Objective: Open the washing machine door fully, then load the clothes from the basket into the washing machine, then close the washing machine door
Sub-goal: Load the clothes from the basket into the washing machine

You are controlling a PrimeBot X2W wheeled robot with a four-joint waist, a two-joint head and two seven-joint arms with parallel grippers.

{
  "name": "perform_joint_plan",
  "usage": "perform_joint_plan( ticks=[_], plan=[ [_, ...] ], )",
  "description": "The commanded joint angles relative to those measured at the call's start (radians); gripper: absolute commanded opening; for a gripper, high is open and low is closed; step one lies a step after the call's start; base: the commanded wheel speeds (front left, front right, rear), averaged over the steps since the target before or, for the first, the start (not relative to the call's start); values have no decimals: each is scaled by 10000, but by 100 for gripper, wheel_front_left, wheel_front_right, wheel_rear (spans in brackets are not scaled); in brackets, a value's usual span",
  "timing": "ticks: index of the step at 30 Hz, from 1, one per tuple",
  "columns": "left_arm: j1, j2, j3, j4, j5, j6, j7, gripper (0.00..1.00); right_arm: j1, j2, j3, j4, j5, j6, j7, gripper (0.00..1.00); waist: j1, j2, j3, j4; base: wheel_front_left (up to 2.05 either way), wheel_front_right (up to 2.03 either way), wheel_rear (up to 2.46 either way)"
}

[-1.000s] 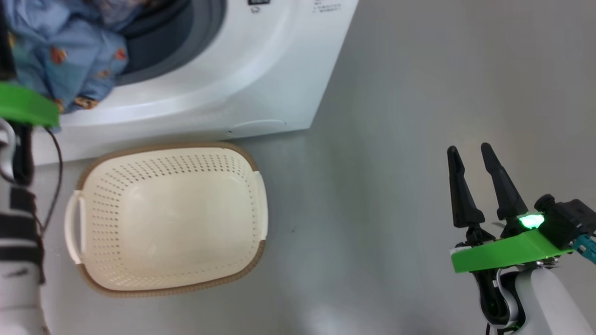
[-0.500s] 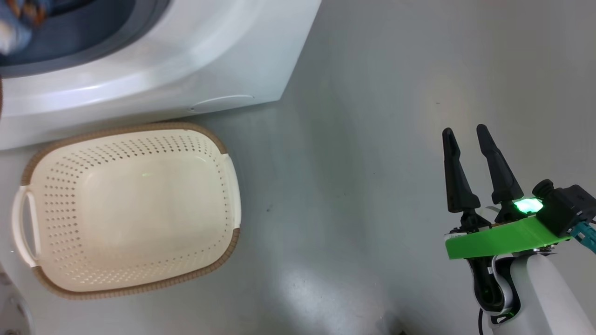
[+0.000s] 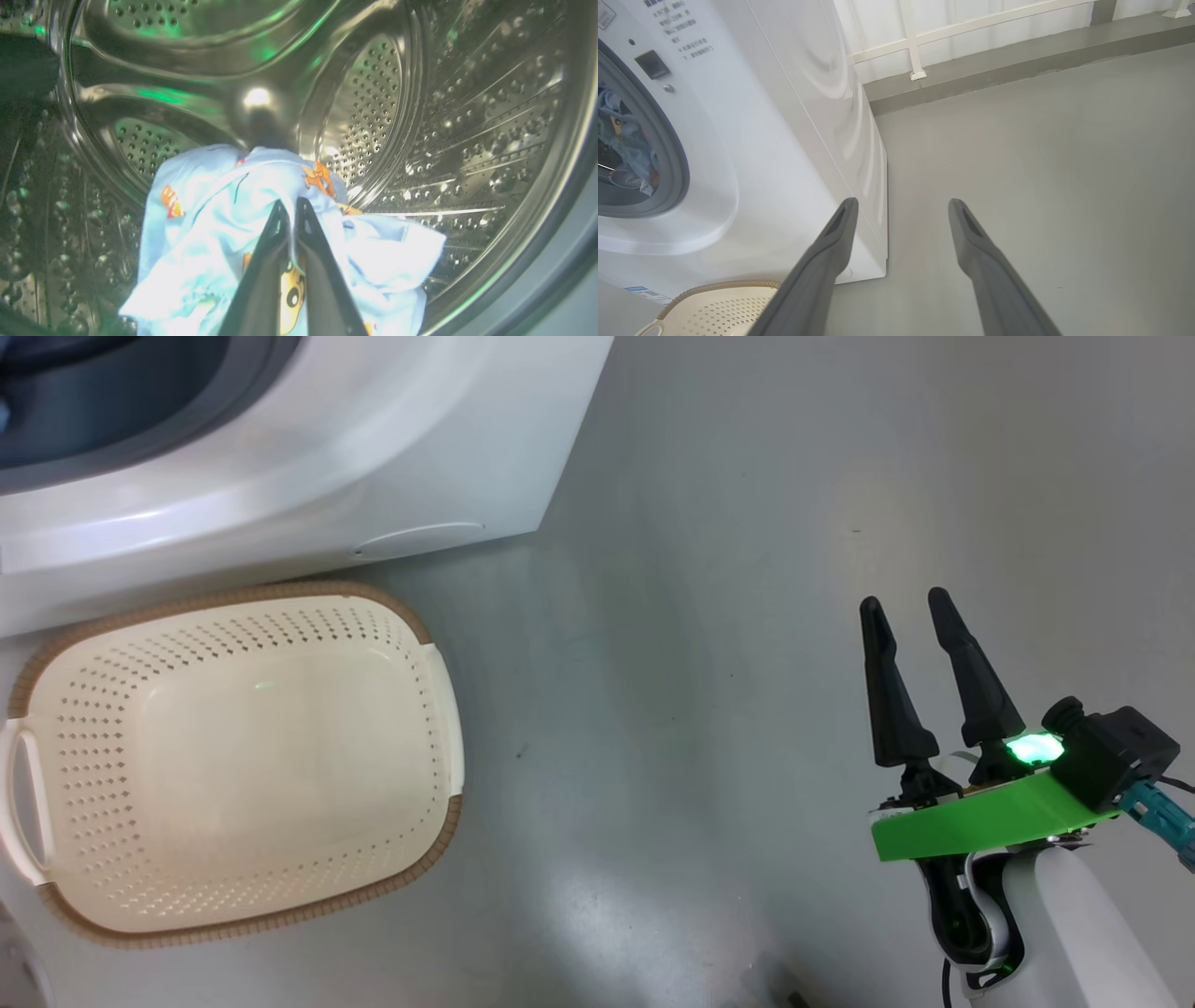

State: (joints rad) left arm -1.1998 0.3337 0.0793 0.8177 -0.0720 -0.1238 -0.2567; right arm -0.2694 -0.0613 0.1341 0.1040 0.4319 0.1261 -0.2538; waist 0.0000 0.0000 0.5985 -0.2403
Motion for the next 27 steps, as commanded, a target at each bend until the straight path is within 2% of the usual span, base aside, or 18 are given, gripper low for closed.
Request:
perform_joint_plan(
  ticks=[1,7,13,27],
  plan=[
    [102,547,156,-67,-3,-9,-51,100,2,-9,250,-180,95,46,-80,100,0,0,-17,-2,0,0,0],
    [69,446,254,676,-111,29,-51,100,41,11,269,-130,108,46,-80,100,0,0,-168,53,0,0,0],
    [357,260,354,838,-221,25,-51,100,34,12,341,-92,112,46,-80,100,0,0,-387,128,0,0,0],
    [2457,-657,1171,-445,-575,156,-51,100,206,-332,244,-43,62,46,-80,100,0,0,-1409,545,0,0,0]
  ],
)
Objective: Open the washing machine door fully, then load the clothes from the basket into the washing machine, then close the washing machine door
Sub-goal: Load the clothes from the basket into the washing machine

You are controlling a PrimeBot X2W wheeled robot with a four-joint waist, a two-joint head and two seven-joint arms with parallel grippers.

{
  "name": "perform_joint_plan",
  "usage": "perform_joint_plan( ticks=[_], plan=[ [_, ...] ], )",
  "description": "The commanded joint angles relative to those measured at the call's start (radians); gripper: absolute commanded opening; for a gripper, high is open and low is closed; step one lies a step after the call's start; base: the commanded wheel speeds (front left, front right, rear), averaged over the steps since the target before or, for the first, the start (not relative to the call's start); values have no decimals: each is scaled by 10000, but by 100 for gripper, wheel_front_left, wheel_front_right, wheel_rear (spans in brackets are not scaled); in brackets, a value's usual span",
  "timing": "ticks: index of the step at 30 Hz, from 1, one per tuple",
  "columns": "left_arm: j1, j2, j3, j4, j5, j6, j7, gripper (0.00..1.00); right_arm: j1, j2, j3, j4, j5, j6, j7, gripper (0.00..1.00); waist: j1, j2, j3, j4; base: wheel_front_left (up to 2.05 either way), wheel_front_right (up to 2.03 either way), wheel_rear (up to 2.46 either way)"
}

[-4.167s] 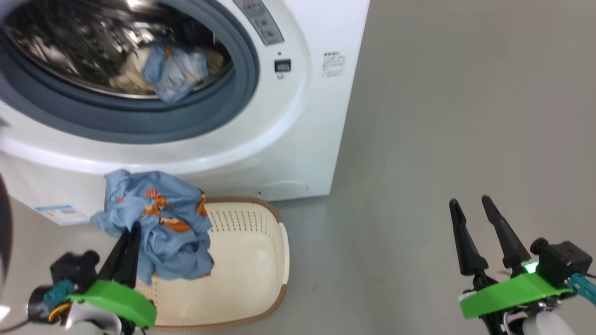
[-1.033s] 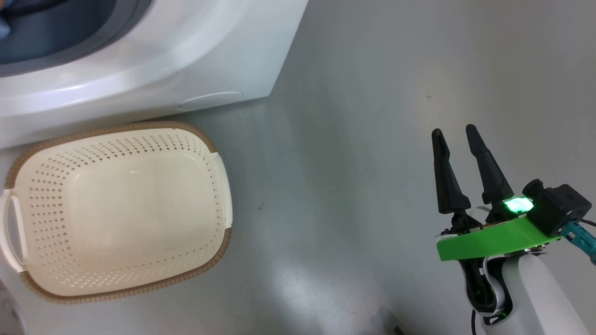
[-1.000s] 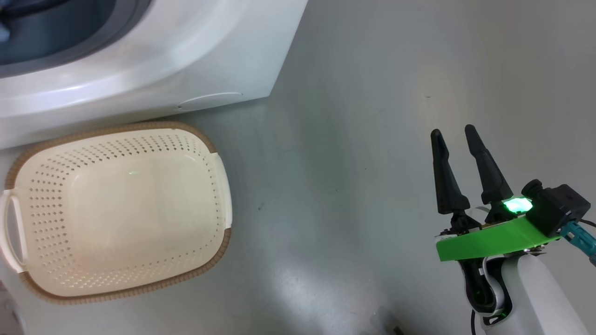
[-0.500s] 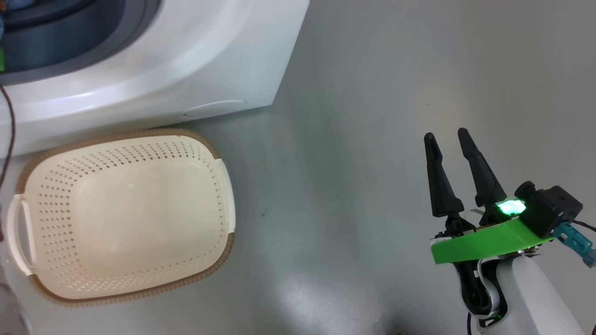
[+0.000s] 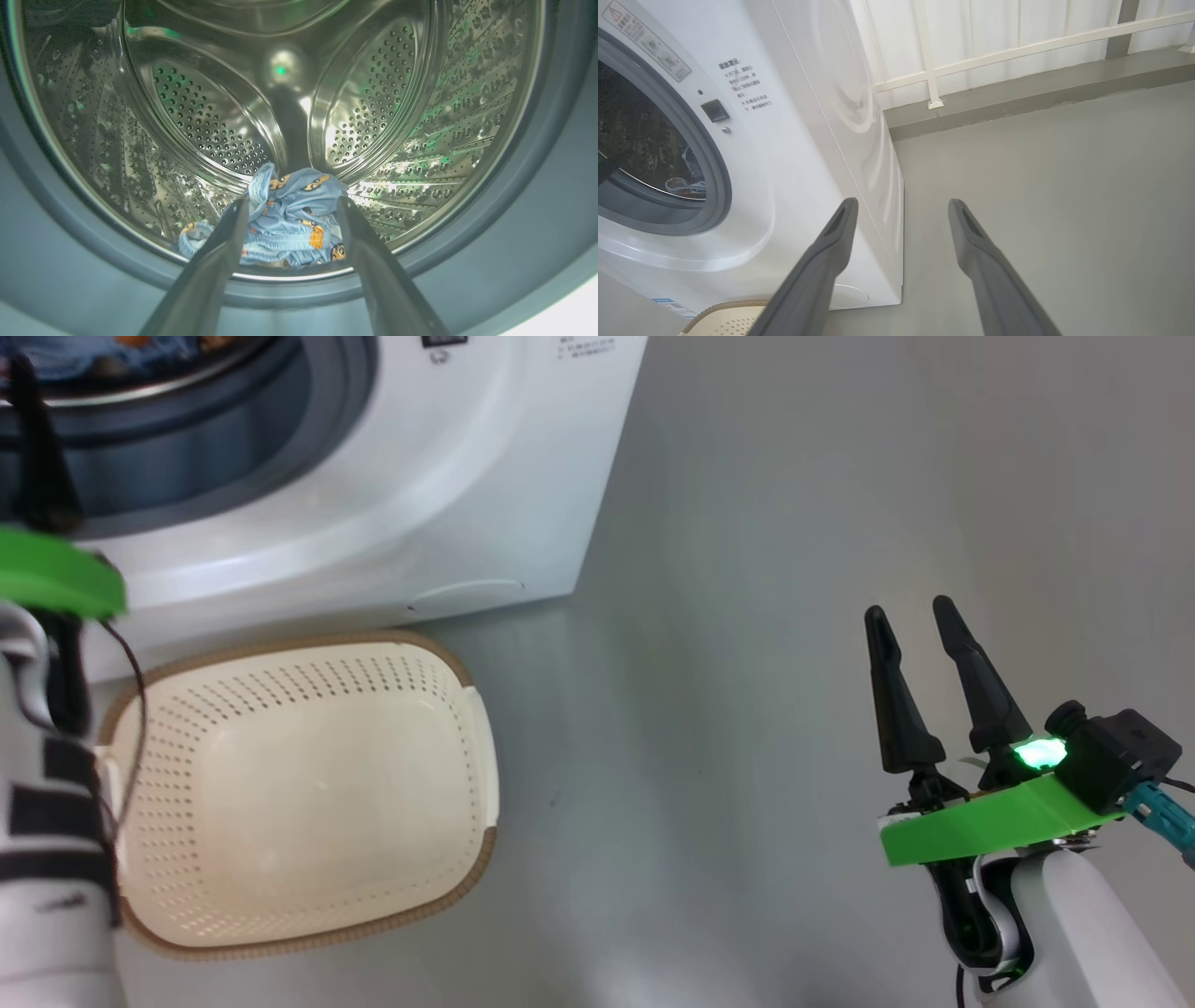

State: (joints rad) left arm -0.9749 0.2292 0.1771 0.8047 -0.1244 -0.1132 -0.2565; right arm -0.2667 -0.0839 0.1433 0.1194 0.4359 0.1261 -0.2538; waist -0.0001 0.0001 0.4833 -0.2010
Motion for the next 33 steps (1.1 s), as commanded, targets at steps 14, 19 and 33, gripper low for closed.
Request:
perform_joint_plan(
  ticks=[14,19,33],
  plan=[
    [3356,-690,934,-2558,-32,-132,-53,100,653,-415,-14,-78,-23,46,-80,100,1,-1,-1498,802,0,0,0],
    [4284,-852,960,-3304,9,-162,-53,100,817,-483,-50,-12,-26,46,-80,100,1,-1,-1834,950,0,0,0],
    [6570,-1141,489,-4788,-268,-173,-53,100,1505,-831,-151,87,18,46,-80,100,1,-1,-2939,1321,0,0,0]
  ],
)
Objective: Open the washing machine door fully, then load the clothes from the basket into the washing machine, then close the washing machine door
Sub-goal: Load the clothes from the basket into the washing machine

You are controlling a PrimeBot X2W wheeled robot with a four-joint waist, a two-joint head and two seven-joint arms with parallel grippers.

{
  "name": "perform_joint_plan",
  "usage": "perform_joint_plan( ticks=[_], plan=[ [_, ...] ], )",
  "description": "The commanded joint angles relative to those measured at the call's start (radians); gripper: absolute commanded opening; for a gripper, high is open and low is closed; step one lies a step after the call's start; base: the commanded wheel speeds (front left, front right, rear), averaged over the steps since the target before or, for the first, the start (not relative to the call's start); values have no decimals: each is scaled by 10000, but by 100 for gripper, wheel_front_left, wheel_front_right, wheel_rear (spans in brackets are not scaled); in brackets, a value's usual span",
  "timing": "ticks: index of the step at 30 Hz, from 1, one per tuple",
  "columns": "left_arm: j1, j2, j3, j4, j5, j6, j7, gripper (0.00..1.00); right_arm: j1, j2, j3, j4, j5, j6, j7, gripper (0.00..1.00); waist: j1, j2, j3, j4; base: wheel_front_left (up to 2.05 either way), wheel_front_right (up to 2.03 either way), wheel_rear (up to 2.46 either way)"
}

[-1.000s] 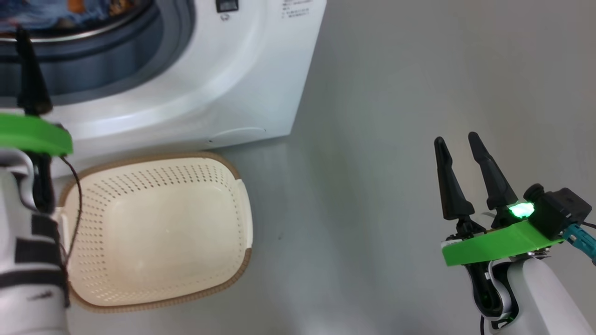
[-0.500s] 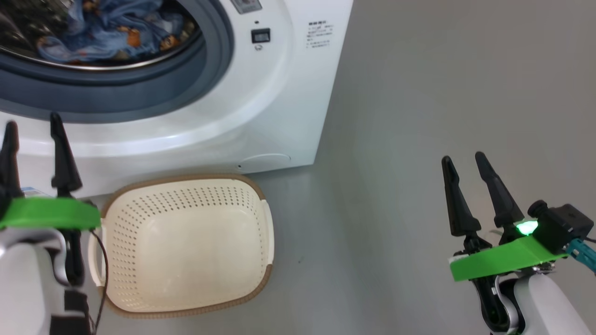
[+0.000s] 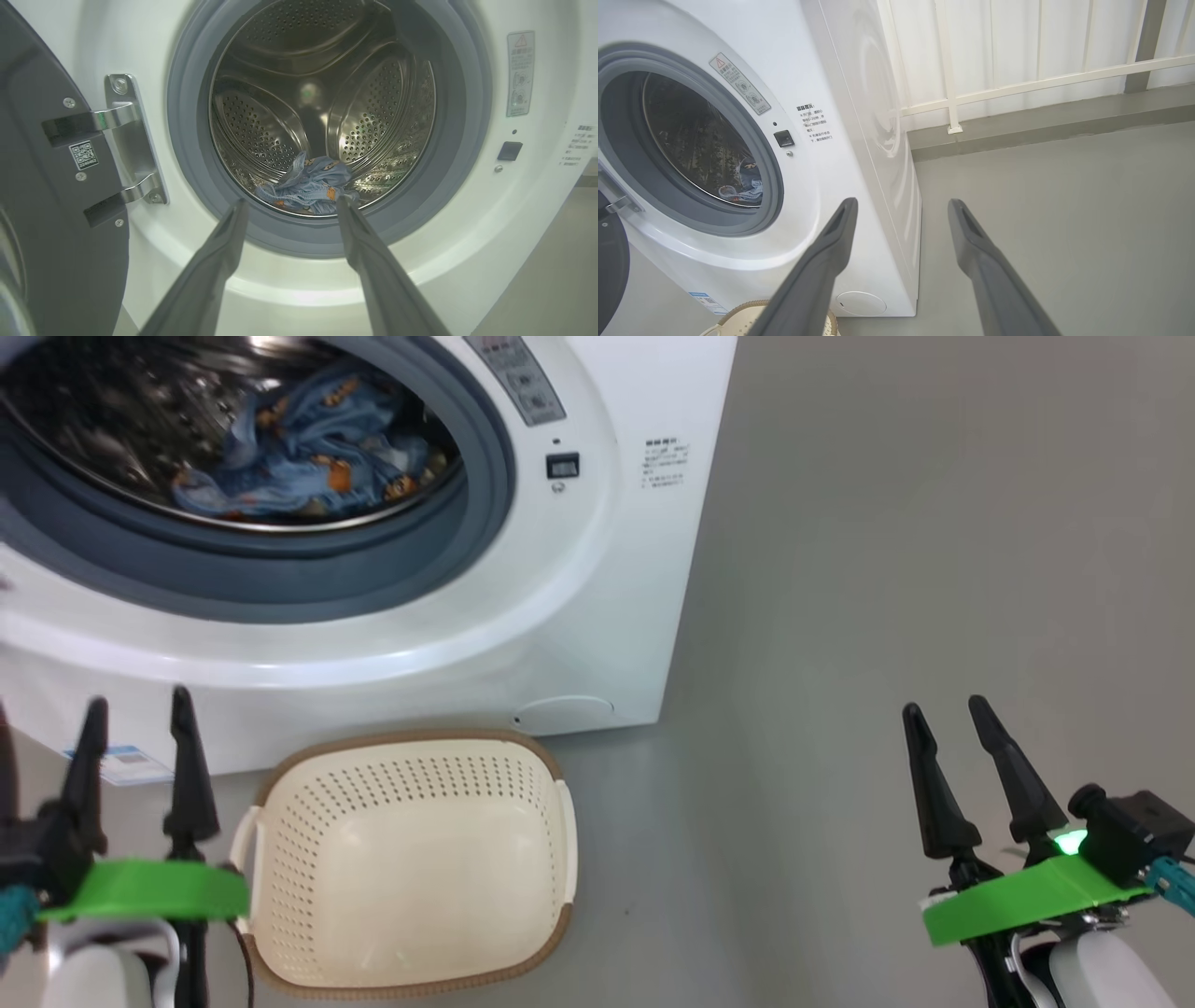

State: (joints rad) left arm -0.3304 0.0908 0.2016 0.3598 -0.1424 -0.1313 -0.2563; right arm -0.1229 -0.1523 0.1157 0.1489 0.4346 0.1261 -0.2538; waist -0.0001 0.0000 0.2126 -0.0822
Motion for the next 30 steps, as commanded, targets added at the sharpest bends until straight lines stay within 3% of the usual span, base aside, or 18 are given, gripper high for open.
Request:
perform_joint_plan(
  ticks=[1,30],
  plan=[
    [256,244,225,-393,-114,7,-55,100,118,-157,105,-207,30,46,-80,100,1,0,-301,156,0,0,0],
    [2813,7,390,-1533,-330,6,-55,100,1335,-250,-341,-276,15,46,-80,100,1,0,-1583,505,0,0,0]
  ],
)
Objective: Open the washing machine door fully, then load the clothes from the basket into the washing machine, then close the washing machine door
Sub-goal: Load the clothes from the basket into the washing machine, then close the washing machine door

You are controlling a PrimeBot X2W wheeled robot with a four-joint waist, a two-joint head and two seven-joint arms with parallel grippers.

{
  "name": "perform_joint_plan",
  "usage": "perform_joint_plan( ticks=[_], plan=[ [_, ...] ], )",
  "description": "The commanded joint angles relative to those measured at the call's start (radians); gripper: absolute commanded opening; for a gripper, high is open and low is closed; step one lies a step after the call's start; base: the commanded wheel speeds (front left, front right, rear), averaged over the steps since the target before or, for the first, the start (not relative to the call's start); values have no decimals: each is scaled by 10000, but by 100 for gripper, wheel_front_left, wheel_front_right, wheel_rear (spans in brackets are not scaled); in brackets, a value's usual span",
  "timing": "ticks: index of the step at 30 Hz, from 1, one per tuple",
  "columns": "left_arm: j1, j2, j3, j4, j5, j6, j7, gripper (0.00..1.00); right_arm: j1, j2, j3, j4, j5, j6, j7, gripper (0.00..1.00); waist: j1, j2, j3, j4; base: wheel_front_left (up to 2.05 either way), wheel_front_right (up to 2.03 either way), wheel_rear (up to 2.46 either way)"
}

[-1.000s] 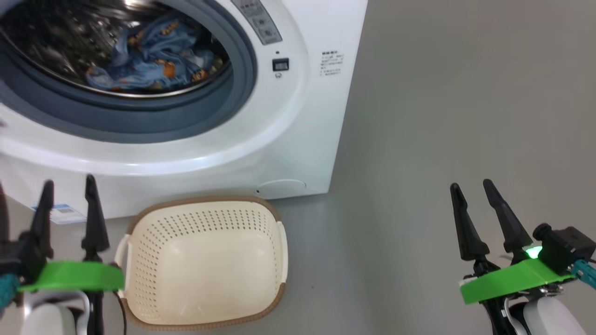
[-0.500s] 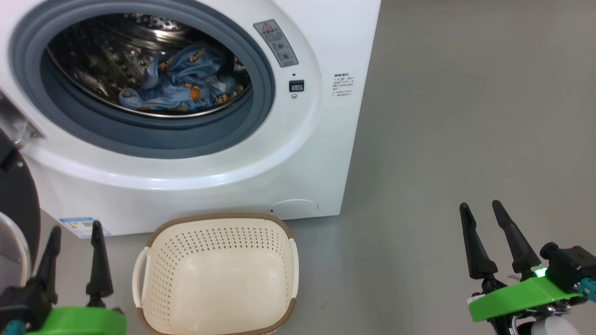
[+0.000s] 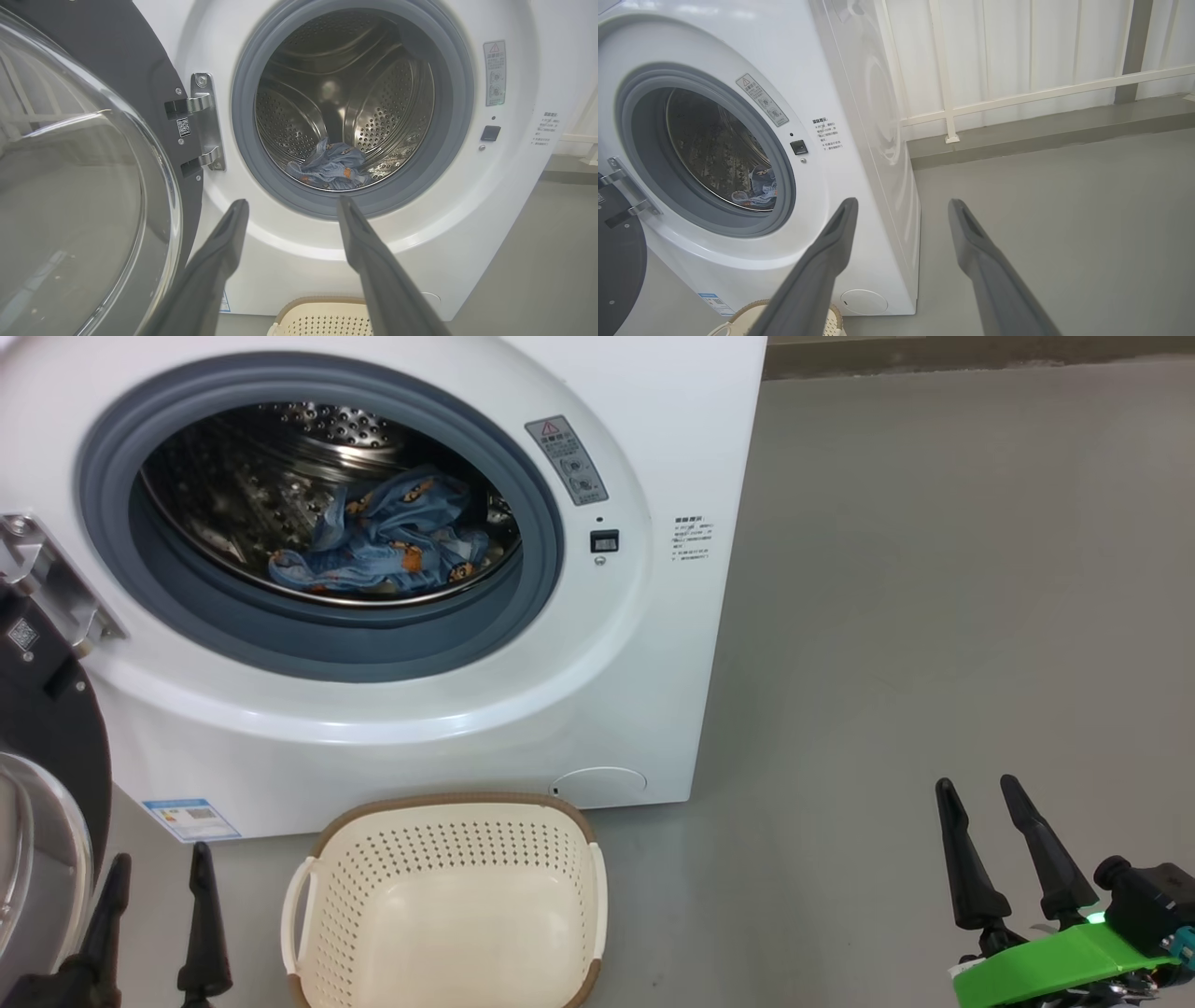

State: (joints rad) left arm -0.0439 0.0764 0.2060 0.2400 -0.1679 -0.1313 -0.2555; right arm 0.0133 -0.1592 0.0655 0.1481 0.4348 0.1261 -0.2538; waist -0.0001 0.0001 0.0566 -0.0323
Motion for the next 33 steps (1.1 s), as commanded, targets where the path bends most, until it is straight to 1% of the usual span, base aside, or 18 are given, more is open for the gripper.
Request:
perform_joint_plan(
  ticks=[1,17,26,33],
  plan=[
    [-26,141,356,-349,-72,6,-63,100,-11,-182,156,-274,14,46,-80,100,1,-1,-32,8,0,0,0],
    [131,41,450,-229,90,6,-63,100,134,-201,221,-269,32,46,-80,100,1,-1,-250,2,-8,8,0],
    [118,33,386,-183,73,6,-63,100,136,-189,204,-278,45,46,-80,100,1,-1,-202,16,-114,114,0],
    [149,146,188,-352,-11,6,-63,100,135,-161,165,-292,35,46,-80,100,1,-1,-151,33,-122,122,0]
  ],
)
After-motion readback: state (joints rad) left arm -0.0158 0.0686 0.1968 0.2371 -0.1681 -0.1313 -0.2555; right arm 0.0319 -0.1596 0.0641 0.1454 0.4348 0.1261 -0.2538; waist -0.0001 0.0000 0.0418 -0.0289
